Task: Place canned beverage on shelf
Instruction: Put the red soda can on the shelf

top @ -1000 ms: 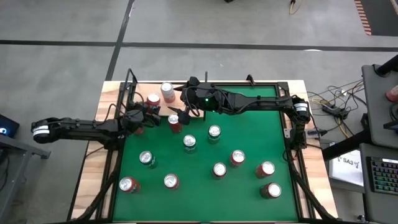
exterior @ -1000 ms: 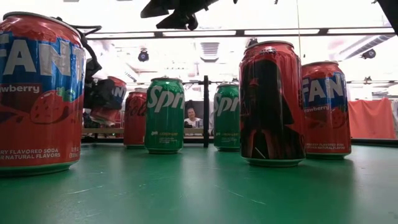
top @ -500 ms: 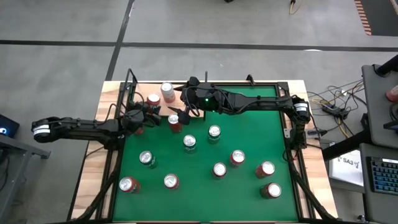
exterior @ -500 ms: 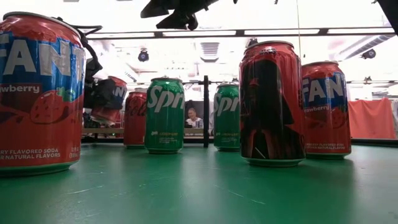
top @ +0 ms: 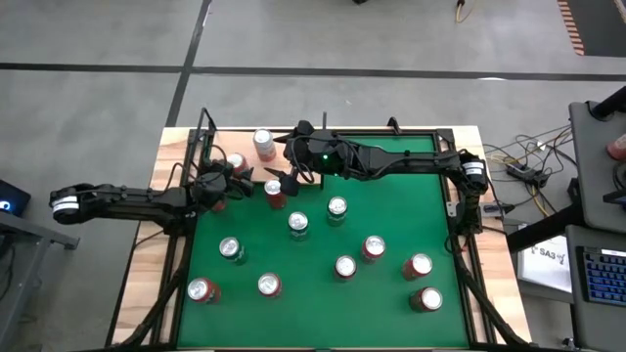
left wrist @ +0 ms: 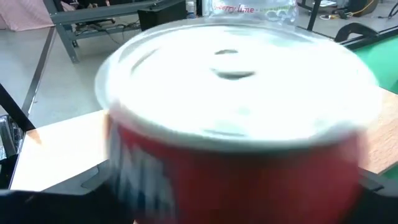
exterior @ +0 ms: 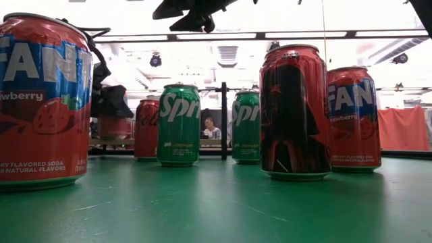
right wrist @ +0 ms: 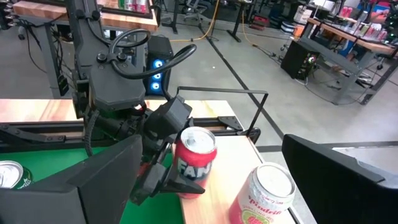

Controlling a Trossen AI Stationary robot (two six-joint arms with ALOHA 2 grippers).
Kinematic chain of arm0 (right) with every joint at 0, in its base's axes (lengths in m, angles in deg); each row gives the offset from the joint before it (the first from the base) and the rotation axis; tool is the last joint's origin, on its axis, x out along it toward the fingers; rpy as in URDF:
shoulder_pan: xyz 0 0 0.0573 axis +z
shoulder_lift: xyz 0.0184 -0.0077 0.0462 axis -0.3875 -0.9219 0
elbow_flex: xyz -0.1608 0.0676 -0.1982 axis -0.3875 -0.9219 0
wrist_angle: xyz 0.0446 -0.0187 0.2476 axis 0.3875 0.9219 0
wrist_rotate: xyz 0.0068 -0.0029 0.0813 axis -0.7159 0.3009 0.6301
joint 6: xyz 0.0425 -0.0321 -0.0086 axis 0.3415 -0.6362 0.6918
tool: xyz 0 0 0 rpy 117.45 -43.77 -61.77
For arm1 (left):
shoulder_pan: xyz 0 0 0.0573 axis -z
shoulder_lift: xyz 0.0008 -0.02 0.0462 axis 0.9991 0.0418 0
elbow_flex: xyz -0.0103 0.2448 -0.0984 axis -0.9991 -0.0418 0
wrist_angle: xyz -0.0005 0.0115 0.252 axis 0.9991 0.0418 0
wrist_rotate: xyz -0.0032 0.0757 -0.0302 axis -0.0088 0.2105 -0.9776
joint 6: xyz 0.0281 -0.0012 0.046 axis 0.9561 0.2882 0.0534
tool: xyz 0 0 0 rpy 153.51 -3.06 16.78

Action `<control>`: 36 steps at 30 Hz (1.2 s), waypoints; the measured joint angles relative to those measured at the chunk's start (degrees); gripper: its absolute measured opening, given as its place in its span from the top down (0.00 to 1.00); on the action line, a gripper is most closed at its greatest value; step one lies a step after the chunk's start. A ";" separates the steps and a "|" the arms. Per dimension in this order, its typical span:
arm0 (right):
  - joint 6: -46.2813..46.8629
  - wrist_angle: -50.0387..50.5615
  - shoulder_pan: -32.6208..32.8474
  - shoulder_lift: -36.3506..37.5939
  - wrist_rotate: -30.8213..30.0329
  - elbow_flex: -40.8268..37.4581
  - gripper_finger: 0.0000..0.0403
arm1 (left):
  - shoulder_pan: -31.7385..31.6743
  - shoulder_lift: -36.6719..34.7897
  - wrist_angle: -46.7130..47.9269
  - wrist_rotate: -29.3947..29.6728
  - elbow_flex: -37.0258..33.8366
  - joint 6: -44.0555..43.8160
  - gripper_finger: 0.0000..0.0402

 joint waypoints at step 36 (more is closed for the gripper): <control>0.60 0.02 0.28 0.00 0.02 -0.02 0.06 | -0.92 -0.07 -3.13 8.79 4.24 6.75 0.14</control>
